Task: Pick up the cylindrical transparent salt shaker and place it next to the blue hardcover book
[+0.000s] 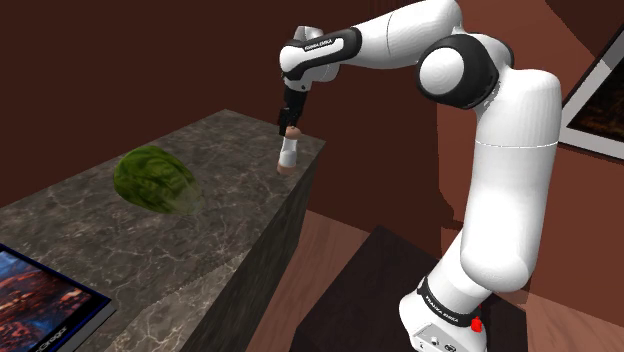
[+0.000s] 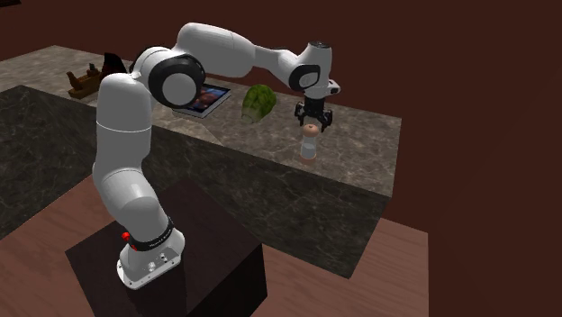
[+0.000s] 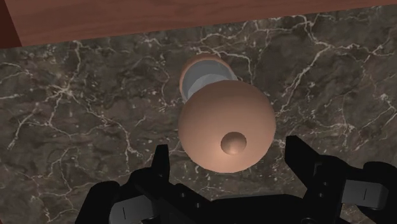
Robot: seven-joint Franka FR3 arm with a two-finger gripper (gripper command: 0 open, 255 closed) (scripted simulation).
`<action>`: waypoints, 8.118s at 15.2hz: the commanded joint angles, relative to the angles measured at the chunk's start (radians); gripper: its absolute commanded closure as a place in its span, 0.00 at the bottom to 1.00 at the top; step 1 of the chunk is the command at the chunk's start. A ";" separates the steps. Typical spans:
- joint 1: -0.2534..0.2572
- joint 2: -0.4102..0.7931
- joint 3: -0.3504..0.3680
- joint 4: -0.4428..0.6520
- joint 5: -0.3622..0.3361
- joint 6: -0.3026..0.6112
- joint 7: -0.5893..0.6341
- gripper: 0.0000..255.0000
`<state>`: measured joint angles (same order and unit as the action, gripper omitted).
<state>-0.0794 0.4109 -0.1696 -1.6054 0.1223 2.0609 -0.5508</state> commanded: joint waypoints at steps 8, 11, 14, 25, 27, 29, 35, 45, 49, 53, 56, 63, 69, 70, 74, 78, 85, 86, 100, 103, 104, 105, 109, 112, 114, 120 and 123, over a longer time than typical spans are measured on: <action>0.000 0.002 0.000 -0.005 0.001 0.008 -0.001 1.00; 0.000 0.002 0.000 -0.006 0.001 0.009 -0.001 1.00; 0.000 0.002 0.000 -0.006 0.001 0.009 -0.001 1.00; 0.000 -0.025 -0.003 0.063 -0.008 -0.087 0.008 1.00; 0.000 -0.030 -0.004 0.083 -0.009 -0.111 0.010 1.00; -0.001 -0.034 -0.005 0.104 -0.011 -0.136 0.012 1.00; -0.003 -0.040 -0.006 0.175 -0.014 -0.214 0.017 1.00; 0.103 -0.196 0.034 -0.011 -0.057 -0.174 0.161 1.00; 0.158 -0.261 0.066 -0.099 -0.076 -0.147 0.250 1.00; 0.209 -0.311 0.102 -0.164 -0.091 -0.129 0.341 1.00; 0.246 -0.339 0.132 -0.200 -0.099 -0.120 0.411 1.00; 0.332 -0.371 0.207 -0.240 -0.115 -0.109 0.576 1.00; 0.405 -0.362 0.273 -0.229 -0.129 -0.111 0.719 1.00; 0.417 -0.357 0.284 -0.223 -0.132 -0.112 0.743 1.00; 0.467 -0.328 0.326 -0.186 -0.145 -0.121 0.839 1.00; 0.519 -0.283 0.366 -0.130 -0.164 -0.135 0.935 1.00; 0.620 -0.168 0.423 0.022 -0.211 -0.180 1.098 1.00; 0.636 -0.147 0.430 0.049 -0.219 -0.189 1.120 1.00; 0.724 -0.011 0.453 0.120 -0.272 -0.134 1.240 1.00; 0.723 -0.005 0.451 0.089 -0.275 -0.097 1.243 1.00; 0.723 -0.002 0.451 0.079 -0.277 -0.085 1.244 1.00; 0.722 0.001 0.450 0.069 -0.278 -0.073 1.246 1.00; 0.722 0.014 0.448 0.035 -0.284 -0.025 1.251 1.00; 0.722 0.015 0.447 0.032 -0.284 -0.021 1.251 1.00; 0.722 0.015 0.447 0.032 -0.284 -0.021 1.251 1.00; 0.722 0.015 0.447 0.032 -0.284 -0.021 1.251 0.00; 0.722 0.015 0.447 0.032 -0.284 -0.021 1.251 0.00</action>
<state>0.6430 0.4259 0.2777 -1.5735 -0.1620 2.0394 0.7005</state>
